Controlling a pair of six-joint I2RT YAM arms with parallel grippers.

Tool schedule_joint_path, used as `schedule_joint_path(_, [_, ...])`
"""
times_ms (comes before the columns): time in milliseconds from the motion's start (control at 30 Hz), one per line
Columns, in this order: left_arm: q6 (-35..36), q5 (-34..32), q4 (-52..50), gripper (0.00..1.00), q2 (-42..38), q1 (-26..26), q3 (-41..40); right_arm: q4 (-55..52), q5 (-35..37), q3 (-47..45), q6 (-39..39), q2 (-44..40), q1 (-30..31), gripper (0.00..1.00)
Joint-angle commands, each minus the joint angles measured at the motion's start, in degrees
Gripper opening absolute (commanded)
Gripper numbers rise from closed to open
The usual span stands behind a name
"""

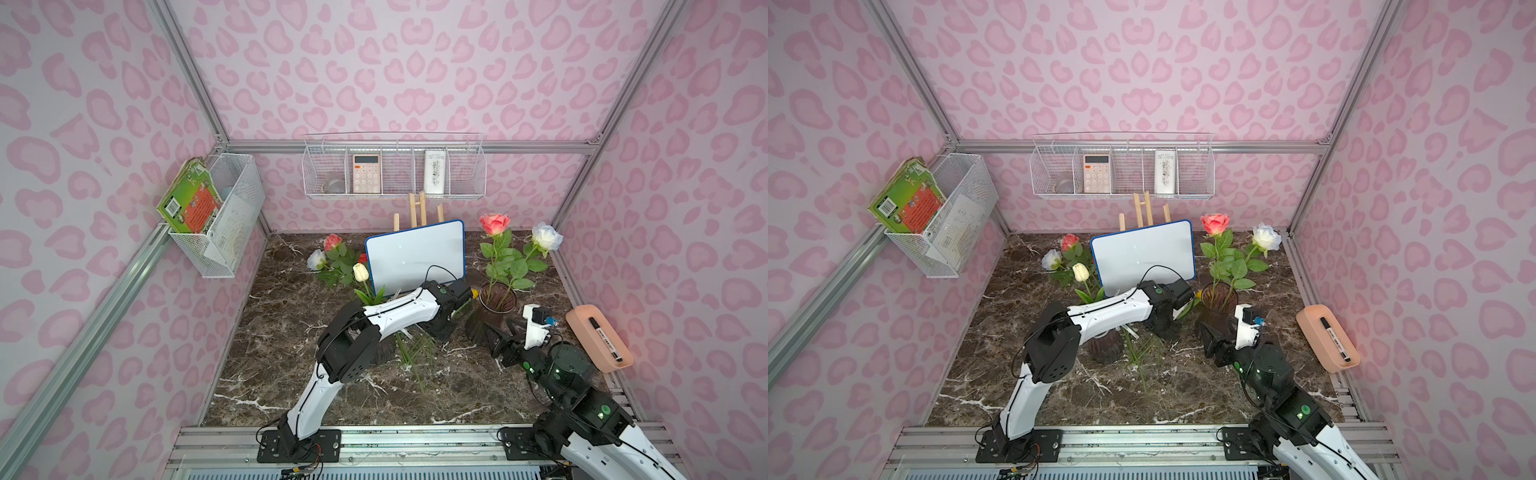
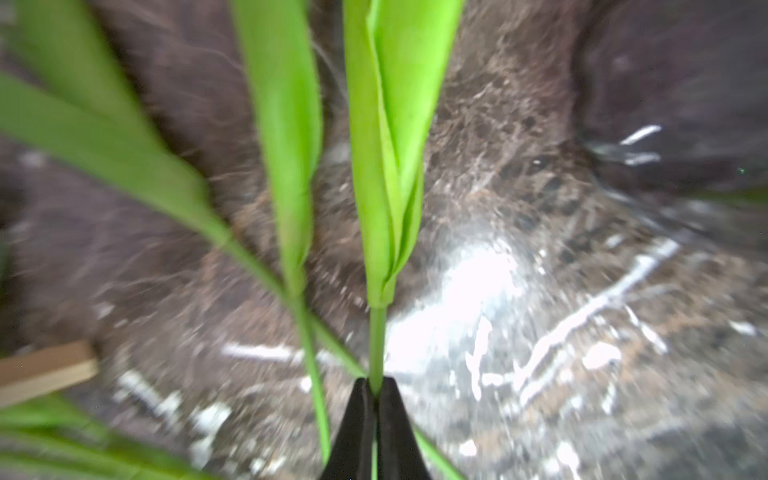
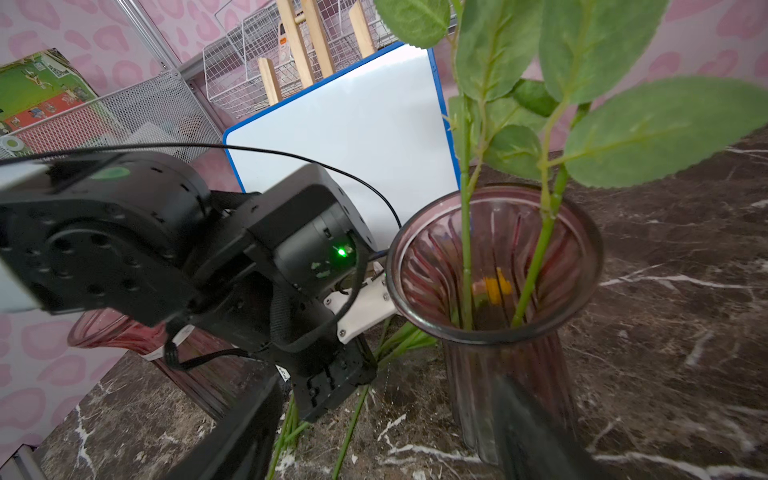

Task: Arrange the flowers in different vases according to their variety
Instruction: Pick up the flower at the center of the board, then insert the flower into the vase.

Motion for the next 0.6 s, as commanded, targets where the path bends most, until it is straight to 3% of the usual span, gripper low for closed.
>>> schedule_joint_path(0, [-2.1, -1.0, -0.8, 0.00, -4.9, 0.0, -1.6, 1.8, -1.3, 0.1, -0.3, 0.9, 0.0, 0.82])
schedule_joint_path(133, [-3.0, 2.0, -0.6, 0.00, -11.6, -0.1, -2.5, 2.3, -3.3, 0.3, -0.4, 2.8, 0.0, 0.83])
schedule_joint_path(333, [-3.4, 3.9, 0.2, 0.00, -19.9, 0.0, -3.3, 3.8, -8.5, 1.0, -0.6, 7.6, 0.0, 0.94])
schedule_joint_path(567, [-2.9, -1.2, 3.4, 0.00, -30.2, 0.0, -6.2, 6.3, -16.4, 1.4, -0.9, 14.6, 0.3, 0.94])
